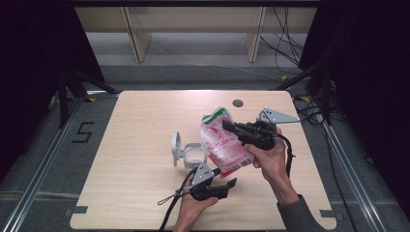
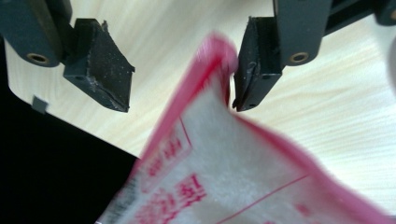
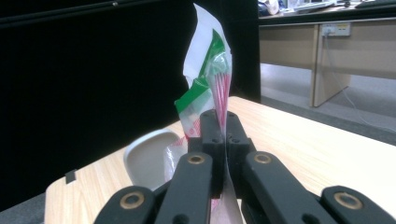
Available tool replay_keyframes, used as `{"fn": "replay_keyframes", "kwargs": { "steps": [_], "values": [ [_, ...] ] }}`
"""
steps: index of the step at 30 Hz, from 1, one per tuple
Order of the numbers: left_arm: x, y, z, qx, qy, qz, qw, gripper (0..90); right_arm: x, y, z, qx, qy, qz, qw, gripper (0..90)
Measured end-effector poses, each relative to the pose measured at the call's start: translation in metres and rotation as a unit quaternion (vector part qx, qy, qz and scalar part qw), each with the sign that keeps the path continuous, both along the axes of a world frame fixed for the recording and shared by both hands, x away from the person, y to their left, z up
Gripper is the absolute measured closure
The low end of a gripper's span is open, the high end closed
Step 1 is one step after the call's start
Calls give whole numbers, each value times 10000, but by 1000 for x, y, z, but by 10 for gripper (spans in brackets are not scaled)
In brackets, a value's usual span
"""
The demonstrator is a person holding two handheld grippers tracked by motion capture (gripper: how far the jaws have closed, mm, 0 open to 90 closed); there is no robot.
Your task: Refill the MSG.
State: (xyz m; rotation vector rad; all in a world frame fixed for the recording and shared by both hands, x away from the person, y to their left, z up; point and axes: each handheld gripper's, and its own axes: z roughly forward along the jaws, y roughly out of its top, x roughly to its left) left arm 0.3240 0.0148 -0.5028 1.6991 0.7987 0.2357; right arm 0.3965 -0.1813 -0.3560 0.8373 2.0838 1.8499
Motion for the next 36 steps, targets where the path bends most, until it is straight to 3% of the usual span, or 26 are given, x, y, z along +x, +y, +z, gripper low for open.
{"fn": "replay_keyframes", "kwargs": {
  "steps": [2, 3, 7, 8, 10, 11, 13, 16, 20, 22, 26, 27, 31, 36],
  "values": [
    [-4, 5, 2, -81, -39, 6, 10000, 354, 0, -2, -1, -142, 44, -28, 9999, 900],
    [-6, 9, 4, 3, -76, -13, 10000, 354, 1, -2, -2, -170, -77, -117, 9998, 900],
    [-14, 19, 8, -95, -111, 45, 9999, 348, 7, -10, -10, -217, 108, -284, 9993, 900],
    [-16, 23, 9, -64, -254, -11, 9997, 348, 8, -12, -13, -190, 189, -309, 9992, 900],
    [-20, 28, 9, 9, -259, 24, 9997, 345, 14, -17, -20, -221, 233, -437, 9985, 900],
    [-21, 32, 10, 108, -362, 15, 9993, 343, 16, -19, -24, -181, 356, -471, 9981, 900],
    [-25, 40, 10, 50, -384, 61, 9992, 344, 19, -23, -30, -177, 489, -503, 9974, 900],
    [-29, 54, 12, 90, -404, 211, 9989, 343, 23, -26, -36, -167, 443, -559, 9973, 900],
    [-33, 69, 15, 25, -449, 269, 9986, 330, 20, -31, -40, -321, 576, -622, 9959, 900],
    [-35, 76, 17, 76, -424, 374, 9984, 323, 20, -37, -42, -221, 512, -601, 9966, 900],
    [-36, 89, 18, 154, -438, 521, 9976, 319, 12, -51, -42, -276, 499, -700, 9959, 900],
    [-36, 92, 18, 169, -411, 595, 9972, 319, 8, -55, -41, -295, 588, -730, 9952, 900],
    [-35, 104, 19, 159, -455, 758, 9960, 319, 2, -70, -44, -366, 399, -797, 9953, 900],
    [-30, 112, 19, 150, -459, 952, 9943, 320, -6, -85, -48, -435, 501, -980, 9930, 900]
  ]
}}
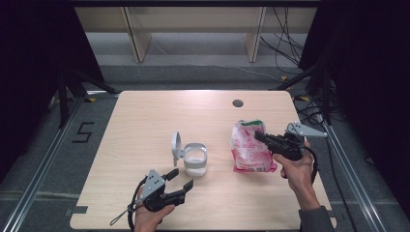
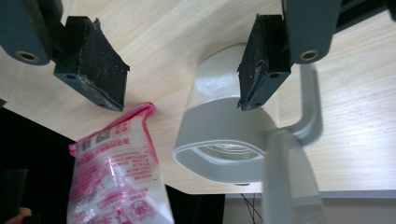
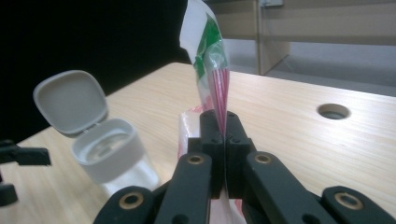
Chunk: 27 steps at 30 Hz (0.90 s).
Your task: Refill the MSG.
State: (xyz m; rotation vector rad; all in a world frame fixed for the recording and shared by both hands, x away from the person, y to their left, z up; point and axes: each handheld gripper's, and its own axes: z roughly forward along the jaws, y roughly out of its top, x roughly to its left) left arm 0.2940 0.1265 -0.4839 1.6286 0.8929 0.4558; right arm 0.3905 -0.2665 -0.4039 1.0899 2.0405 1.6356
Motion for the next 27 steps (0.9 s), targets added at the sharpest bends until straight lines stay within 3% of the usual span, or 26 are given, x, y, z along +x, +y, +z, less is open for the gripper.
{"fn": "replay_keyframes", "kwargs": {
  "steps": [5, 6, 10, 14, 15, 16, 17, 18, 20, 21, 22, 23, 24, 26, 27],
  "values": [
    [1, 3, 3, -44, -51, 102, 9999, 323, 1, -5, -2, -424, -196, -245, 9986, 900],
    [3, 4, 3, -19, -84, 73, 9999, 323, 0, -3, -2, -420, -82, -280, 9987, 900],
    [4, 7, 5, -7, -134, 122, 9998, 326, 1, -3, -2, -372, -105, -266, 9989, 900],
    [8, 14, 9, 208, -236, 174, 9994, 330, 2, -4, -3, -450, -84, -311, 9985, 900],
    [8, 13, 9, 50, -190, 195, 9996, 330, 3, -6, -4, -498, -157, -302, 9982, 900],
    [9, 17, 10, 198, -231, 222, 9993, 330, 3, -6, -5, -501, -116, -355, 9980, 900],
    [11, 18, 11, 142, -279, 219, 9993, 329, 3, -6, -6, -430, -24, -355, 9984, 900],
    [12, 21, 12, 215, -322, 237, 9990, 332, 4, -8, -7, -495, -83, -378, 9980, 900],
    [13, 25, 14, 200, -401, 263, 9986, 340, 5, -9, -9, -515, -51, -415, 9978, 900],
    [13, 26, 15, 132, -332, 361, 9987, 340, 4, -8, -10, -545, -24, -446, 9975, 900],
    [16, 27, 16, 86, -432, 333, 9985, 340, 4, -8, -11, -596, 23, -433, 9973, 900],
    [14, 29, 18, 99, -244, 481, 9985, 340, 6, -8, -13, -612, 16, -464, 9970, 900],
    [13, 30, 19, 33, -185, 562, 9982, 337, 8, -9, -15, -649, -45, -437, 9969, 900],
    [17, 34, 21, 37, -384, 480, 9981, 338, 7, -8, -18, -657, 103, -538, 9963, 900],
    [15, 35, 22, 59, -233, 614, 9978, 338, 8, -8, -20, -697, 102, -541, 9960, 900]
  ]
}}
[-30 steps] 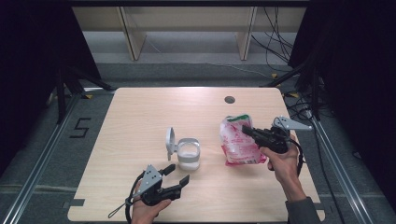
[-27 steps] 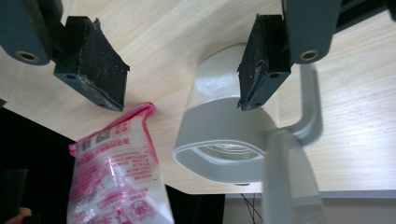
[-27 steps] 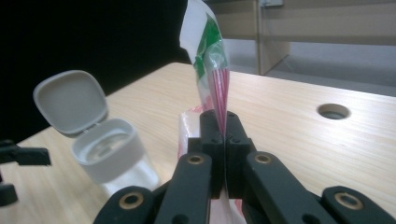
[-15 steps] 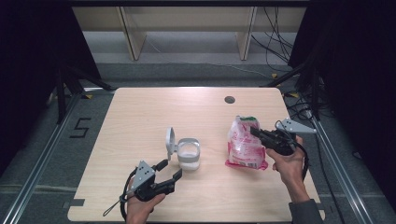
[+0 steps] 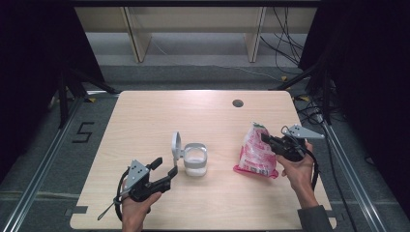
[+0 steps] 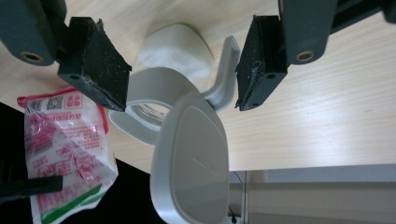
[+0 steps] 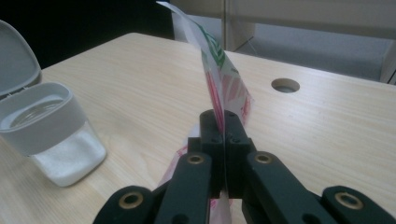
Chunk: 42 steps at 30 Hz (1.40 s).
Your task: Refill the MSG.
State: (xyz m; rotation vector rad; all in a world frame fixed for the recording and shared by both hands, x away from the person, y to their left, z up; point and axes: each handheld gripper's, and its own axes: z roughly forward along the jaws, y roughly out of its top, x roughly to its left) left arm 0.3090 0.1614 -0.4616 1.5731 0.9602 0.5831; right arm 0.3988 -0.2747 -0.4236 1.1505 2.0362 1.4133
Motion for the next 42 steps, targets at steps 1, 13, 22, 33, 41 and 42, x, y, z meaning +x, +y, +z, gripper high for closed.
{"fn": "replay_keyframes", "kwargs": {
  "steps": [1, 13, 22, 33, 41, 42],
  "values": [
    [3, 1, 0, -51, -95, -39, 9999, 338, 2, -1, -2, -71, -63, 41, 9999, 900],
    [7, -1, 0, 108, -8, -67, 9999, 335, 8, -7, -16, -138, 157, -134, 9997, 899],
    [6, -2, 4, 167, 112, -5, 9998, 332, 10, -12, -26, -128, 348, -262, 9990, 897],
    [9, 1, 10, 302, 62, -41, 9995, 330, 12, -21, -31, -270, 373, -355, 9983, 880],
    [13, 4, 9, 283, 88, -98, 9995, 329, 12, -23, -36, -284, 482, -536, 9970, 865],
    [16, 4, 9, 269, -35, -190, 9995, 329, 11, -22, -36, -239, 535, -586, 9966, 865]
  ]
}}
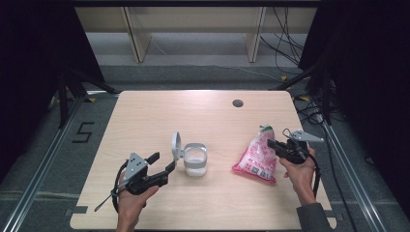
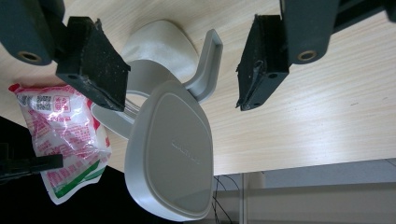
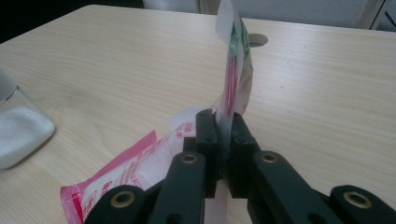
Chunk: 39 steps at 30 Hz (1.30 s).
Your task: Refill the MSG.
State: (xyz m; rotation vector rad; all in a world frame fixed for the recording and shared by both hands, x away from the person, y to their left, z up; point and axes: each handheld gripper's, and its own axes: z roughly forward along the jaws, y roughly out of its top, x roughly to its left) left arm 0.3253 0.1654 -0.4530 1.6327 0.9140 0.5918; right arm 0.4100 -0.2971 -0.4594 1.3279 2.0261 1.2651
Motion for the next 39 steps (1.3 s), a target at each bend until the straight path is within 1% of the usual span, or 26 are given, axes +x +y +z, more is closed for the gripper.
{"fn": "replay_keyframes", "kwargs": {
  "steps": [2, 3, 4, 5, 7, 9, 11, 12, 13, 14, 16, 18, 19, 20, 21, 22, 23, 25, 29, 30, 32, 33, 34, 36, 37, 39],
  "values": [
    [-1, -1, 0, -25, 158, 88, 9998, 329, 0, -1, 0, -26, -1, 17, 10000, 857],
    [3, 0, -1, 3, 21, -6, 10000, 328, 1, -3, -1, -31, -63, 44, 10000, 848],
    [0, 0, 0, -6, 148, 79, 9999, 328, 3, -5, -2, -37, -158, 56, 9999, 837],
    [2, 0, 0, 25, 41, -10, 10000, 328, 0, -4, -2, 47, 47, -49, 10000, 831],
    [4, 1, -1, 43, 5, -43, 10000, 328, 1, -8, -3, -52, -51, 2, 10000, 817],
    [2, 0, -1, -6, 168, 67, 9998, 328, 1, -11, -5, -18, -58, -96, 9999, 800],
    [6, 1, -1, 9, 9, -50, 10000, 328, -1, -11, -6, 54, 30, -202, 9998, 789],
    [4, 1, -1, 22, 146, 51, 9999, 329, -1, -13, -6, 74, -1, -191, 9998, 780],
    [5, 1, -1, 27, 140, 41, 9999, 329, -3, -12, -6, 146, 127, -229, 9996, 768],
    [5, 2, -1, 38, 151, 41, 9999, 329, -1, -14, -8, 78, 28, -269, 9996, 744],
    [5, 2, -1, 37, 127, 25, 9999, 329, -4, -15, -6, 141, 156, -374, 9991, 705],
    [5, 2, -1, -27, 183, 80, 9998, 328, -4, -18, -6, -31, 87, -363, 9993, 676],
    [8, 5, -1, 97, 38, -38, 9999, 328, -5, -19, -6, -20, 106, -379, 9992, 646],
    [6, 4, -1, 15, 185, 63, 9998, 328, -6, -19, -6, 94, 178, -462, 9987, 614],
    [7, 5, -2, 23, 128, 6, 9999, 328, -8, -18, -6, 254, 241, -547, 9979, 598],
    [7, 5, -2, 5, 146, 6, 9999, 328, -6, -21, -7, 134, 110, -463, 9988, 584],
    [9, 7, -2, 35, 87, -31, 10000, 327, -7, -21, -7, 201, 132, -491, 9985, 569],
    [8, 7, -3, -71, 206, 38, 9998, 327, -10, -21, -7, 342, 250, -683, 9968, 545],
    [10, 10, -2, -56, 177, 35, 9998, 333, -16, -25, -5, 425, 172, -847, 9954, 527],
    [10, 10, -2, -54, 200, 46, 9998, 334, -15, -25, -6, 299, 49, -883, 9956, 518],
    [10, 9, -2, -46, 177, 22, 9998, 338, -19, -22, -4, 452, 173, -1002, 9938, 506],
    [10, 9, -2, -33, 168, 16, 9999, 342, -18, -25, -5, 292, 19, -886, 9956, 502],
    [10, 9, -1, -8, 162, 3, 9999, 347, -18, -25, -5, 218, 45, -889, 9958, 496],
    [11, 10, -1, 12, 109, -48, 9999, 365, -23, -22, -3, 352, 188, -1042, 9938, 487],
    [11, 9, 0, -2, 79, -66, 9999, 370, -22, -23, -4, 335, -10, -944, 9950, 486],
    [10, 10, 1, 4, 153, -4, 9999, 395, -24, -22, -3, 304, -51, -852, 9959, 482]
  ]
}}
